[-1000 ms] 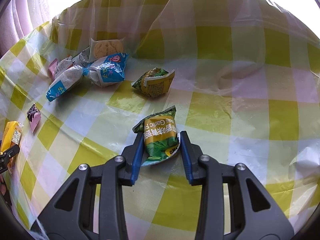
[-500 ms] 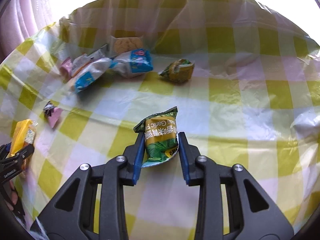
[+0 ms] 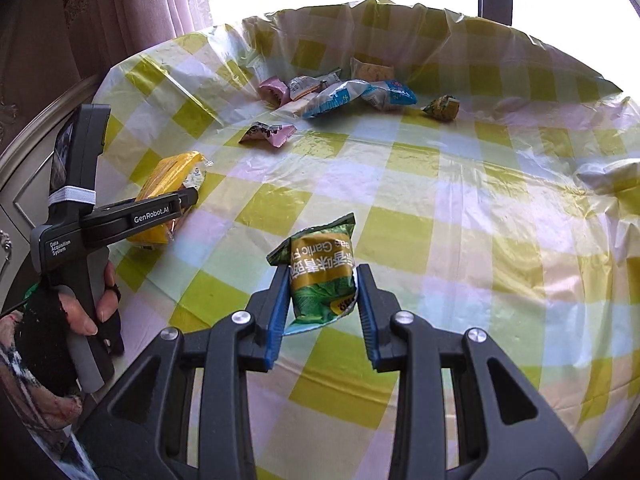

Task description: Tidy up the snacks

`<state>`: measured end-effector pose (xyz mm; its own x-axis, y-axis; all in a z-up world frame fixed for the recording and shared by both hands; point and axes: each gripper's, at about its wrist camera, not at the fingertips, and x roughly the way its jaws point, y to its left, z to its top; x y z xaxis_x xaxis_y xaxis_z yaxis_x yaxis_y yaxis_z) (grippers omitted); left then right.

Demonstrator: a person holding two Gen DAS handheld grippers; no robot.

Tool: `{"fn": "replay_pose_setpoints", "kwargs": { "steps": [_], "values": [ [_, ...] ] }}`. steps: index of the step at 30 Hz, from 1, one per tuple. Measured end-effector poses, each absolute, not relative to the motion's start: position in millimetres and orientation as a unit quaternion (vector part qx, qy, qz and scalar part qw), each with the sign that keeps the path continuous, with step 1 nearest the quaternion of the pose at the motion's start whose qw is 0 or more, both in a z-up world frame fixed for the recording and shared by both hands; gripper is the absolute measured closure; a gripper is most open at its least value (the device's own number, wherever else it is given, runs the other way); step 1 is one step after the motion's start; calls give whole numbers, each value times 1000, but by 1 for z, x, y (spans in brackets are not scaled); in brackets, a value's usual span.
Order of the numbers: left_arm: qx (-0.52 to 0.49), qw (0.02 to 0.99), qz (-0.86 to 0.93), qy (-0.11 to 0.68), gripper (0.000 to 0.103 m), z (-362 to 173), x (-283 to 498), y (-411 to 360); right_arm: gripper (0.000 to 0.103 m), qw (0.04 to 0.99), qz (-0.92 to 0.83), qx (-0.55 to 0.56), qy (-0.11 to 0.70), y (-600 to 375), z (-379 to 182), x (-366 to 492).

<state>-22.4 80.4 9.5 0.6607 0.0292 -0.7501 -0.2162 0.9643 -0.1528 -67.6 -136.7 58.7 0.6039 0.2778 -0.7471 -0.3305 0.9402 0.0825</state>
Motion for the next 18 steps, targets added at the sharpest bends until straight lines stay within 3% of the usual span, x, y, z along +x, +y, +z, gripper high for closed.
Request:
{"fn": "replay_pose_setpoints", "kwargs": {
  "steps": [18],
  "values": [
    [-81, 923, -46, 374, 54, 45, -150, 23, 67, 909, 152, -27, 386, -159, 79, -164]
  ]
}}
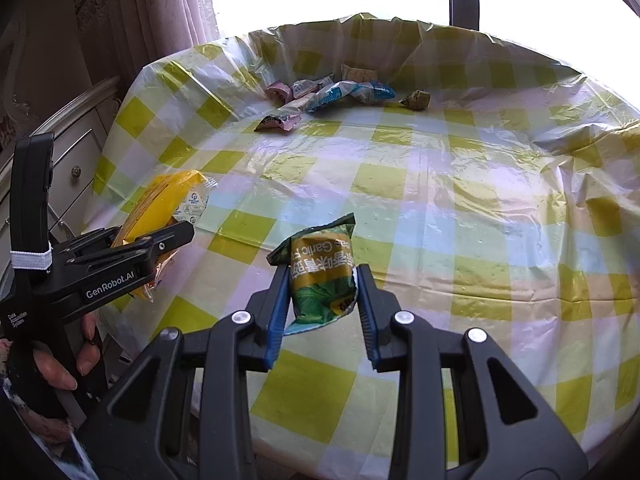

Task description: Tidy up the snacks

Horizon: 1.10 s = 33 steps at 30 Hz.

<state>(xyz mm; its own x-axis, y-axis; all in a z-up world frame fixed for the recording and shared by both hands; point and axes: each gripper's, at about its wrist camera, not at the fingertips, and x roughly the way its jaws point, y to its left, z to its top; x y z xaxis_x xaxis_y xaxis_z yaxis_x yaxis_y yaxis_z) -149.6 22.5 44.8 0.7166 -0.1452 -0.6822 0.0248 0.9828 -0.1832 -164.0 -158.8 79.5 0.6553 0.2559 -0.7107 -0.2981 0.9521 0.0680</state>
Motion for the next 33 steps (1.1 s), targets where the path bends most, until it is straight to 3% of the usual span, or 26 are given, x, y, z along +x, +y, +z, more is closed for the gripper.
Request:
{"fn": "replay_pose_setpoints", "kwargs": {
  "steps": [9, 33],
  "values": [
    [-52, 928, -98, 355, 54, 66, -185, -14, 67, 927, 136, -40, 347, -184, 119, -214],
    [52, 924, -220, 309, 54, 108, -230, -119, 67, 943, 29, -9, 331, -298, 138, -300]
  ]
}}
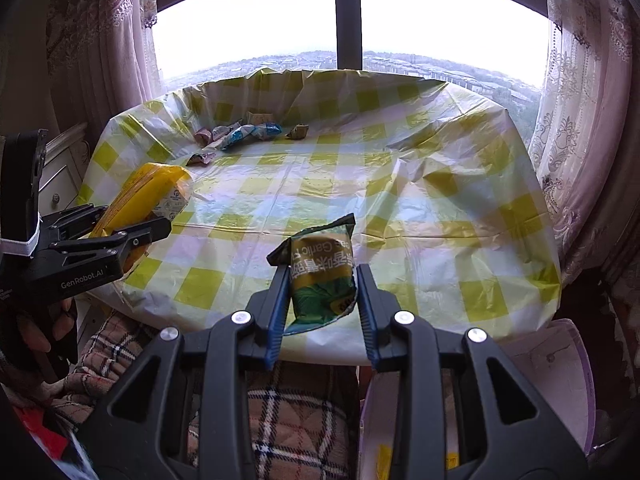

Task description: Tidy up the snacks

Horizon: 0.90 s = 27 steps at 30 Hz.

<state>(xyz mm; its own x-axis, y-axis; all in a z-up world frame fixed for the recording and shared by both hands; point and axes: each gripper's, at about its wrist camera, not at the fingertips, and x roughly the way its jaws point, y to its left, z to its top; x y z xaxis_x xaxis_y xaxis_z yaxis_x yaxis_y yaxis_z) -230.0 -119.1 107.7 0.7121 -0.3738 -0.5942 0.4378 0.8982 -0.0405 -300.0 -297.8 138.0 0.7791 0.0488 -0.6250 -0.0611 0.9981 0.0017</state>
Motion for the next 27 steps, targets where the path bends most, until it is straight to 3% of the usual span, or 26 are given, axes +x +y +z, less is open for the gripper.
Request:
{"fn": "replay_pose_setpoints", "kwargs": {
  "steps": [17, 27],
  "values": [
    [123, 876, -343, 318, 54, 115, -266, -229, 67, 937, -68, 41, 340, -384, 126, -350],
    [135, 815, -430, 365, 54, 101, -278, -295, 67, 928, -142, 69, 338, -440, 123, -382]
  ]
}}
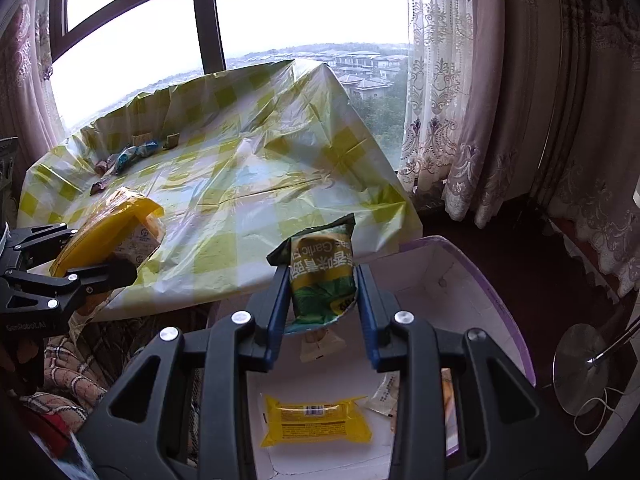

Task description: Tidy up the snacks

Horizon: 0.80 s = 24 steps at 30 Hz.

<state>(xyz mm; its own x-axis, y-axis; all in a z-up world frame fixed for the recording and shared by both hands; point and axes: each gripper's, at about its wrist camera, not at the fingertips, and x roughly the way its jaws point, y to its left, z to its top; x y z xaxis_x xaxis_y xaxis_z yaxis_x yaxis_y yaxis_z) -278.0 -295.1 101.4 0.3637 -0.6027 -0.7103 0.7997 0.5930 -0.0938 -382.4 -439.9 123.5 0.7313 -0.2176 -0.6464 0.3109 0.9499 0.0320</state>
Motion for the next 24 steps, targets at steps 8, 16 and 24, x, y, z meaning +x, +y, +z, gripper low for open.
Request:
{"fn": "replay_pose_setpoints", "kwargs": {
  "steps": [8, 16, 24],
  "values": [
    [132, 744, -515, 404, 51, 81, -296, -336, 62, 912, -183, 96, 354, -473, 113, -403],
    [65, 813, -433, 385, 27, 89, -246, -266, 34, 917, -198, 110, 330, -472, 125, -392],
    [2, 896, -203, 395, 22, 53, -149, -106, 34, 916, -51, 53, 394, -364, 89, -304]
  ]
}}
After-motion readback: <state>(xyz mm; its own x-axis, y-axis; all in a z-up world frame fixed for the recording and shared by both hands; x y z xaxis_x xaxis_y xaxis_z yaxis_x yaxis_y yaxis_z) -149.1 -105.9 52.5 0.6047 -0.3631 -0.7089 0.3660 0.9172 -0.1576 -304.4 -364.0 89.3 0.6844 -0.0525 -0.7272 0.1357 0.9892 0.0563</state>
